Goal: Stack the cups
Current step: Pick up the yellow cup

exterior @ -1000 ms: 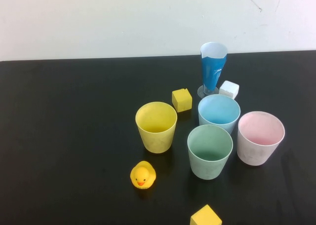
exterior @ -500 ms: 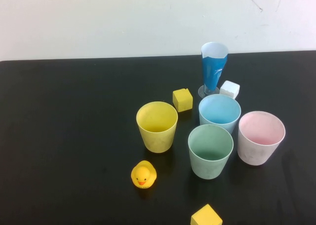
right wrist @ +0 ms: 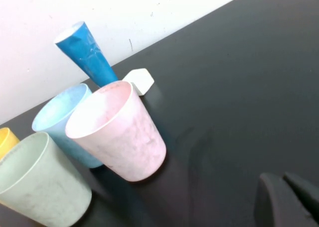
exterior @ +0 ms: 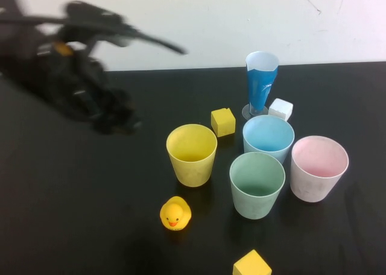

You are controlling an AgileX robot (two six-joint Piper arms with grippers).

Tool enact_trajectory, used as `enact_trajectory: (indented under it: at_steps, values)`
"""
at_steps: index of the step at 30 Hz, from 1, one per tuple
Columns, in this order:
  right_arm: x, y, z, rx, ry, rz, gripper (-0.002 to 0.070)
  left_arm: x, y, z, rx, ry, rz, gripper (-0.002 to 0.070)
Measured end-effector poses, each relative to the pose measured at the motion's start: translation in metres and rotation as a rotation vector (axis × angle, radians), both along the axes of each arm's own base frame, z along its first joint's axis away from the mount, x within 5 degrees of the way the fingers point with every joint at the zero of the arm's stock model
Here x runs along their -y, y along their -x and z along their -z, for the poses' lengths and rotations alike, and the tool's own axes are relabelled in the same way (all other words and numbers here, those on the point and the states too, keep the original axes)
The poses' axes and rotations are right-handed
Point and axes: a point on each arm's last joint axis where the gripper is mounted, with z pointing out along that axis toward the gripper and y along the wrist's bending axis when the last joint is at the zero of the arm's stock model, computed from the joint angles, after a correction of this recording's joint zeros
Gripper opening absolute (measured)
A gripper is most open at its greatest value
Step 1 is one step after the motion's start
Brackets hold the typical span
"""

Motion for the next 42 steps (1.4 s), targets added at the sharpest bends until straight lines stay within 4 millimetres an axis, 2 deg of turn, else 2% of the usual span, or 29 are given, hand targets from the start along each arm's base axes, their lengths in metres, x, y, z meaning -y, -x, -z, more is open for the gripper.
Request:
enact_trajectory:
  at_steps: [3,6,12,18,23,25,29,31,36,39,42]
  values:
    - [0.000,0.000,0.000,0.000,0.000,0.000,0.0010,0.017,-0.026,0.009,-0.060,0.000,-0.010,0.0470]
    - [0.000,0.000,0.001,-0.007,0.000,-0.005,0.0010,0.030,-0.052,0.016,-0.119,0.004,-0.019,0.0516]
    - [-0.001,0.001,0.001,-0.016,0.003,-0.012,0.0010,0.051,-0.091,0.036,-0.189,0.042,-0.023,0.0484]
    - [-0.001,0.001,0.002,-0.017,0.016,-0.017,0.0010,0.068,-0.101,0.064,-0.272,0.010,0.011,0.0452]
    - [-0.001,0.001,0.002,-0.017,0.018,-0.017,0.0010,0.079,-0.102,0.078,-0.296,-0.025,0.033,0.0441]
    - [-0.001,0.001,0.002,-0.016,0.020,-0.018,0.0010,0.082,-0.101,0.081,-0.300,-0.029,0.044,0.0394]
    - [-0.001,0.001,0.002,-0.016,0.021,-0.018,0.0010,0.086,-0.100,0.082,-0.292,-0.043,0.077,0.0128]
    - [-0.001,0.001,0.002,-0.016,0.022,-0.018,0.0010,0.087,-0.100,0.082,-0.292,-0.040,0.086,0.0059]
    - [-0.001,0.001,0.002,-0.016,0.022,-0.018,0.0010,0.086,-0.102,0.069,-0.251,-0.048,0.093,0.0013]
    - [-0.001,0.001,0.002,-0.016,0.022,-0.018,0.0010,0.082,-0.097,0.044,-0.185,-0.038,0.087,0.0012]
    - [-0.001,0.001,0.002,-0.016,0.022,-0.018,0.0010,0.080,-0.080,0.009,-0.105,-0.011,0.095,0.0012]
